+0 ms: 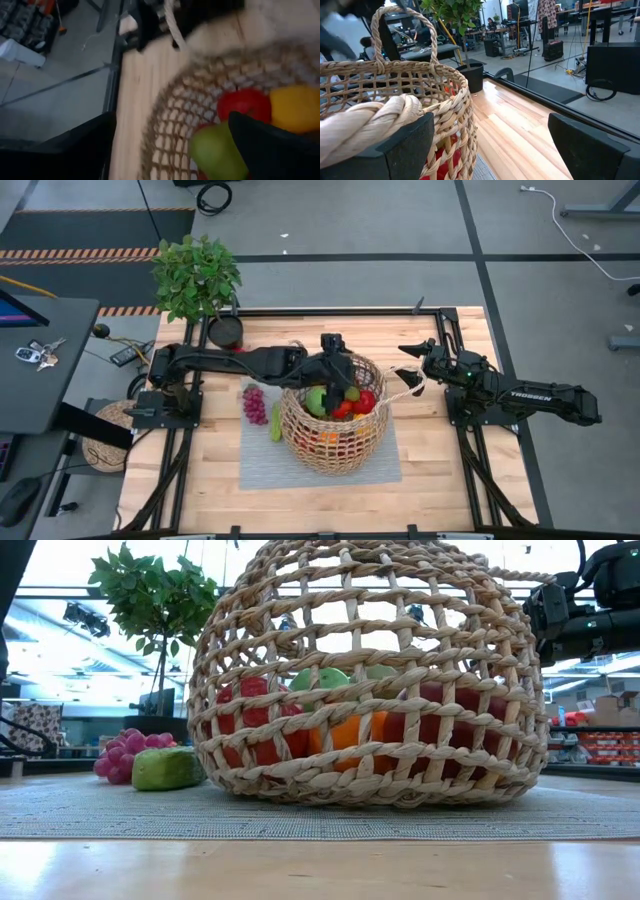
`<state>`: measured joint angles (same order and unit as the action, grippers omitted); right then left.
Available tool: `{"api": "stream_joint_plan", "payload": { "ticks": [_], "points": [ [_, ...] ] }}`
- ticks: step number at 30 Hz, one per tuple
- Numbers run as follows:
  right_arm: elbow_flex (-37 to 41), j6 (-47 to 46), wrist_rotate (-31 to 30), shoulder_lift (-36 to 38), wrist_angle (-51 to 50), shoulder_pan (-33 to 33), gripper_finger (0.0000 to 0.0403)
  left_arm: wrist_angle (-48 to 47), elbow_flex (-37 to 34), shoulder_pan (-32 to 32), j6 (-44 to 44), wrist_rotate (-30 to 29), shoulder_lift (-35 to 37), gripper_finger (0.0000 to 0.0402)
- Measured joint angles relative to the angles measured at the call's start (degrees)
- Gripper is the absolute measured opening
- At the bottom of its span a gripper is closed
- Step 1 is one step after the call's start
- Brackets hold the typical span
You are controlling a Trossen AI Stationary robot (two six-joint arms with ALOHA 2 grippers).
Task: Build produce basket
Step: Put the red mango into the brown basket
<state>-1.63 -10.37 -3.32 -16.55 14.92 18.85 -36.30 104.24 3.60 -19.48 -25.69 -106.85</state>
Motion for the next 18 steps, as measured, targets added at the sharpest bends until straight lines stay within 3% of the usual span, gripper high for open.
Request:
{"api": "stream_joint_plan", "payload": {
  "ticks": [3,7,14,18],
  "points": [
    [0.0,0.0,0.0,0.0,0.0,0.0,0.0394,-3.8,4.8,0.9,1.3,1.1,0.8,0.0390],
    [0.0,0.0,0.0,0.0,-0.1,0.0,0.0394,-8.3,10.1,3.0,5.2,6.7,2.9,0.0390],
    [0.0,0.0,0.2,-0.3,0.0,0.0,0.0394,-21.1,11.0,6.9,24.6,10.9,7.0,0.0389],
    [0.0,0.0,0.0,-0.4,0.0,0.0,0.0394,-23.8,11.0,11.4,30.3,11.5,8.1,0.0389]
  ]
}}
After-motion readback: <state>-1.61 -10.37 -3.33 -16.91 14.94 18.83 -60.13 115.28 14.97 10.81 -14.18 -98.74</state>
